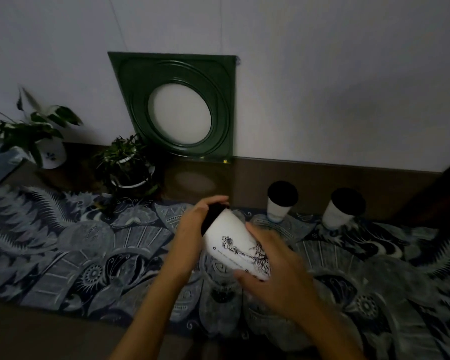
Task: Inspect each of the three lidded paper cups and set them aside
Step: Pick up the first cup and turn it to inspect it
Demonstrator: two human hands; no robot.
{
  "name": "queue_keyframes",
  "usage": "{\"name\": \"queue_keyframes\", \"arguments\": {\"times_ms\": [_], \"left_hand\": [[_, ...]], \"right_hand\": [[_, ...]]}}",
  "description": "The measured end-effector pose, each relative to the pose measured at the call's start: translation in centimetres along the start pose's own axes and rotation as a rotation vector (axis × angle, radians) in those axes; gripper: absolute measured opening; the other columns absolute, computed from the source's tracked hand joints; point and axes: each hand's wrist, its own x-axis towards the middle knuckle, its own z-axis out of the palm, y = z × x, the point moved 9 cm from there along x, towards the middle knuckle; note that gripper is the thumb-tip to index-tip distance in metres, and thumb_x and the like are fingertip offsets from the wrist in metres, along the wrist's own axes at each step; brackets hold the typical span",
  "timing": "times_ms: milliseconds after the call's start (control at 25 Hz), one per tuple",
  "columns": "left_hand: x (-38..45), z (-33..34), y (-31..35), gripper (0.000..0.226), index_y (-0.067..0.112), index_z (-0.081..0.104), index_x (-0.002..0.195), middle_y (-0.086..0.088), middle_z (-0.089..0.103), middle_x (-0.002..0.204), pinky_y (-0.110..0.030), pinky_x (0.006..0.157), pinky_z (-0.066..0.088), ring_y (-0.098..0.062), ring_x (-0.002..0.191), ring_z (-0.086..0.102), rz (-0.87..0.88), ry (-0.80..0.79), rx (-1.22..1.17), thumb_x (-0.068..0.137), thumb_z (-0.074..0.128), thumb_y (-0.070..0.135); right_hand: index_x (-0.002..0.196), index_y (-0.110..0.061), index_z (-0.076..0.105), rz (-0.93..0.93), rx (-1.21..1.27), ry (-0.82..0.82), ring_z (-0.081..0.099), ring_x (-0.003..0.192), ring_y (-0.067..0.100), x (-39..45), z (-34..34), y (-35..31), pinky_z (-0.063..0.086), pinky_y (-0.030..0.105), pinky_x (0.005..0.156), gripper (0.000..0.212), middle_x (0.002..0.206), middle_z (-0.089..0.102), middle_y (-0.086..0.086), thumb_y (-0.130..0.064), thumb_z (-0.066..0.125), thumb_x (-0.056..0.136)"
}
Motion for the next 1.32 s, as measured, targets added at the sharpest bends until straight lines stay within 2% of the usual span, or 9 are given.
{"name": "queue_keyframes", "arguments": {"times_ms": [240,440,640,760,920,1000,1160,1240,1320], "left_hand": [[-8.2,0.7,5.5,0.045,0.025,0.073,0.115,-0.003,0.076,0.11,-0.034,0.085,0.055,-0.02,0.1,0.071,0.129,-0.005,-0.084,0.095,0.037,0.042],[-11.9,1.8,7.7,0.038,0.023,0.076,0.1,0.003,0.076,0.107,-0.022,0.087,0.051,-0.012,0.1,0.069,0.202,-0.021,-0.066,0.093,0.038,0.03],[-14.7,2.3,9.1,0.038,0.018,0.075,0.1,0.004,0.076,0.104,-0.024,0.085,0.05,-0.016,0.097,0.067,0.255,-0.076,0.001,0.094,0.038,0.023],[-16.1,2.7,9.4,0.038,0.019,0.074,0.098,0.005,0.073,0.102,-0.019,0.074,0.051,-0.018,0.091,0.066,0.249,-0.086,-0.003,0.094,0.037,0.024],[-17.3,2.6,9.8,0.036,0.018,0.074,0.099,0.005,0.073,0.107,-0.018,0.078,0.052,-0.014,0.095,0.067,0.295,-0.072,-0.057,0.095,0.038,0.022],[-16.8,2.0,9.3,0.036,0.017,0.076,0.096,0.001,0.076,0.104,-0.023,0.077,0.054,-0.018,0.096,0.069,0.236,-0.011,-0.119,0.093,0.041,0.022],[-16.0,0.9,8.5,0.035,0.022,0.078,0.088,0.003,0.077,0.101,-0.031,0.074,0.051,-0.017,0.093,0.066,0.097,0.119,-0.117,0.097,0.045,0.014],[-16.1,1.3,9.2,0.037,0.026,0.079,0.088,0.007,0.078,0.1,-0.031,0.079,0.051,-0.015,0.095,0.068,0.126,0.072,-0.077,0.098,0.045,0.014],[-16.5,1.7,10.0,0.036,0.027,0.079,0.088,0.008,0.078,0.101,-0.027,0.081,0.051,-0.017,0.097,0.068,0.16,0.01,-0.057,0.096,0.045,0.019]], "right_hand": [[0.148,-0.04,0.019,-0.091,-0.145,0.08,0.06,0.101,0.015,-7.1,-4.4,-6.7,0.053,0.031,0.078,0.09,0.133,0.054,-0.003,-0.068,0.059,0.072],[0.15,-0.04,0.017,-0.073,-0.135,0.114,0.058,0.087,0.008,-11.2,-6.0,-8.8,0.055,0.03,0.068,0.091,0.125,0.056,-0.005,-0.064,0.06,0.074],[0.146,-0.047,0.028,0.045,0.116,0.072,0.06,0.094,-0.004,-13.4,-6.6,-8.7,0.054,0.018,0.074,0.091,0.118,0.054,-0.021,-0.055,0.072,0.067],[0.137,-0.045,0.046,0.161,0.499,-0.016,0.064,0.102,-0.001,-14.1,-6.2,-7.9,0.059,0.025,0.079,0.082,0.122,0.062,-0.017,-0.049,0.076,0.061],[0.117,-0.043,0.062,0.314,0.955,-0.103,0.072,0.097,0.024,-14.7,-5.4,-7.7,0.062,0.044,0.067,0.06,0.113,0.071,-0.006,-0.037,0.081,0.06],[0.12,-0.05,0.056,0.276,0.766,-0.07,0.069,0.101,0.015,-14.9,-5.9,-8.3,0.062,0.038,0.074,0.056,0.121,0.065,-0.011,-0.039,0.079,0.07],[0.146,-0.04,0.027,-0.086,-0.258,0.153,0.061,0.102,0.012,-15.1,-8.0,-11.8,0.057,0.035,0.077,0.084,0.131,0.051,-0.011,-0.06,0.064,0.073],[0.148,-0.034,0.024,-0.144,-0.357,0.183,0.064,0.099,0.02,-15.5,-7.6,-12.3,0.058,0.039,0.073,0.09,0.13,0.056,-0.002,-0.064,0.059,0.071],[0.147,-0.039,0.026,-0.078,-0.182,0.191,0.064,0.098,0.015,-15.5,-7.6,-11.7,0.058,0.036,0.074,0.09,0.128,0.057,-0.005,-0.06,0.065,0.068]]}}
